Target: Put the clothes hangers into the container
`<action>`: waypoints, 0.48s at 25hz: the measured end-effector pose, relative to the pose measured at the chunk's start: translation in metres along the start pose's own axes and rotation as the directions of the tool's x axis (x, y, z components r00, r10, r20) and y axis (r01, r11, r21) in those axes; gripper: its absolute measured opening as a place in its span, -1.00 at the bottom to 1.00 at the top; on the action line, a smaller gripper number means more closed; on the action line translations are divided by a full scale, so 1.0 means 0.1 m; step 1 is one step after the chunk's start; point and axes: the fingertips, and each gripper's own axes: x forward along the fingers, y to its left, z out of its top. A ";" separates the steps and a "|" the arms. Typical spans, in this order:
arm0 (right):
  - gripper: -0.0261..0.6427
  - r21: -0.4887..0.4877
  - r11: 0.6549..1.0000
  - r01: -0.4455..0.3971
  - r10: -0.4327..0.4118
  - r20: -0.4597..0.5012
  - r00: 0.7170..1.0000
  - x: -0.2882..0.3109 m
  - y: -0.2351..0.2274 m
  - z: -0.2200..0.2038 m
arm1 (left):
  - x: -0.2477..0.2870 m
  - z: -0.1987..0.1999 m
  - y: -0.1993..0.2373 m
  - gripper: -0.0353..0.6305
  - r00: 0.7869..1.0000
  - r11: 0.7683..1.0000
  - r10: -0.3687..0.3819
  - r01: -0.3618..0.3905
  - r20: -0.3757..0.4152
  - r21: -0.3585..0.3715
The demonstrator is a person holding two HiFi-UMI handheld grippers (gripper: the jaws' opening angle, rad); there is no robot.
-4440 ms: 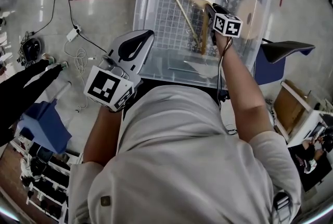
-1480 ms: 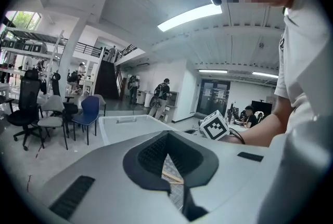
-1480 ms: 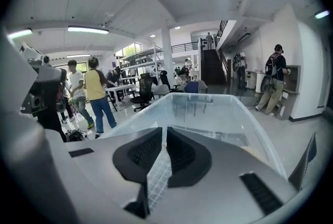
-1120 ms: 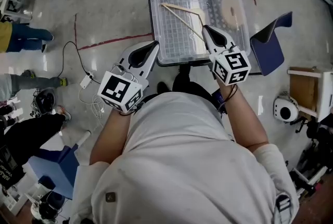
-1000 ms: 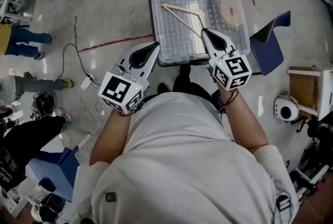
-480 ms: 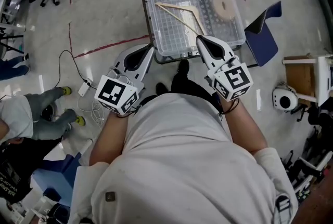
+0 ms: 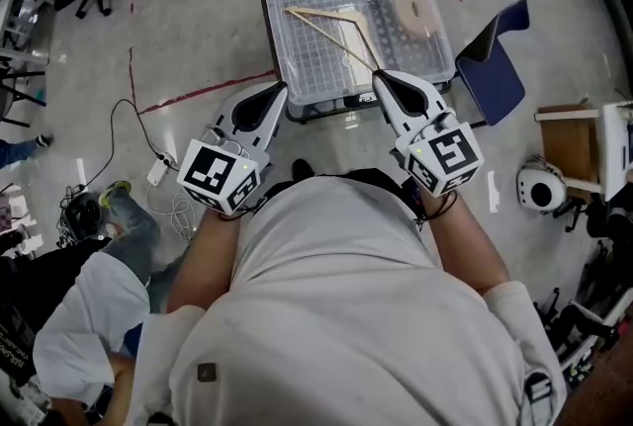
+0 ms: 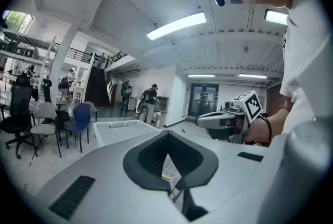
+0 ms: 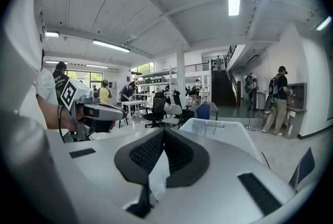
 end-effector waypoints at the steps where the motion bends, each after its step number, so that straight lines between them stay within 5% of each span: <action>1: -0.86 0.000 1.000 -0.006 0.006 0.004 1.000 -0.04 -0.03 0.01 | 0.02 0.01 -0.04 -0.84 1.000 1.000 0.007 -0.007 0.000 0.002; 12: -0.86 -0.010 0.997 -0.081 0.082 0.033 0.996 -0.65 -0.35 -0.01 | 0.31 0.00 -0.72 -0.84 0.998 0.998 0.069 -0.069 -0.011 0.007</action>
